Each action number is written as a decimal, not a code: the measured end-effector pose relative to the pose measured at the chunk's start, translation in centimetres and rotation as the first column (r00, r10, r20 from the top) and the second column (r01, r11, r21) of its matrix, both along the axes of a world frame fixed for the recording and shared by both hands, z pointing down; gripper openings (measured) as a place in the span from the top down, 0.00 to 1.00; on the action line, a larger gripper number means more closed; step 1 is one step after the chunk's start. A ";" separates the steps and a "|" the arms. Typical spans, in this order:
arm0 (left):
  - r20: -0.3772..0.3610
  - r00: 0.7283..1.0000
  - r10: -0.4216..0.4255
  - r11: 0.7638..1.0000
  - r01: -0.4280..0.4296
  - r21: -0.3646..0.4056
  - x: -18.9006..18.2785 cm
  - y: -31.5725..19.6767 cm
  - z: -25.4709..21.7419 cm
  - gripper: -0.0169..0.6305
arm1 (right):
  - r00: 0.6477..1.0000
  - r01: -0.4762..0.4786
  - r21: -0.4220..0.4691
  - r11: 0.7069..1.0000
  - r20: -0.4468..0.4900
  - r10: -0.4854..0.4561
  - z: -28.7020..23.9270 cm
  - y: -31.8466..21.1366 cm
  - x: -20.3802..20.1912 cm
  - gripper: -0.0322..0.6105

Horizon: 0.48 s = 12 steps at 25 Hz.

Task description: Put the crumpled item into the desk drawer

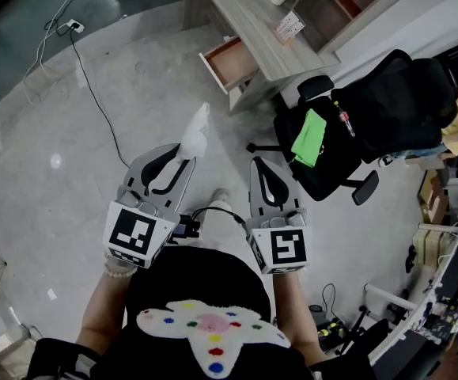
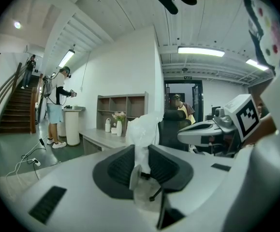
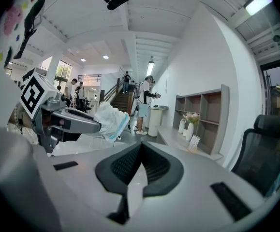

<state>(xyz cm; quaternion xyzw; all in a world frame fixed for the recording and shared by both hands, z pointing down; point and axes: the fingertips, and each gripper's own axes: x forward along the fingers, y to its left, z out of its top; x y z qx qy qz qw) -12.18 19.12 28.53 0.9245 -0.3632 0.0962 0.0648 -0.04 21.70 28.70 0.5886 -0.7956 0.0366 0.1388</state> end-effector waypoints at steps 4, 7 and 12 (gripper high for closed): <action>-0.002 1.000 -0.003 1.000 0.003 0.003 -0.3 -0.1 0.0 0.82 | 1.000 -0.008 -0.005 1.000 0.006 0.008 0.4 0.1 -0.1 0.95; -0.002 1.000 -0.011 1.000 0.011 0.009 -0.3 -0.2 0.0 0.82 | 1.000 -0.005 -0.044 0.999 -0.018 0.004 0.8 0.2 0.0 0.95; -0.012 1.000 -0.028 1.000 0.029 0.013 -0.3 -1.1 0.0 0.82 | 0.999 0.036 0.013 0.999 0.006 -0.036 0.7 -1.3 -0.5 0.95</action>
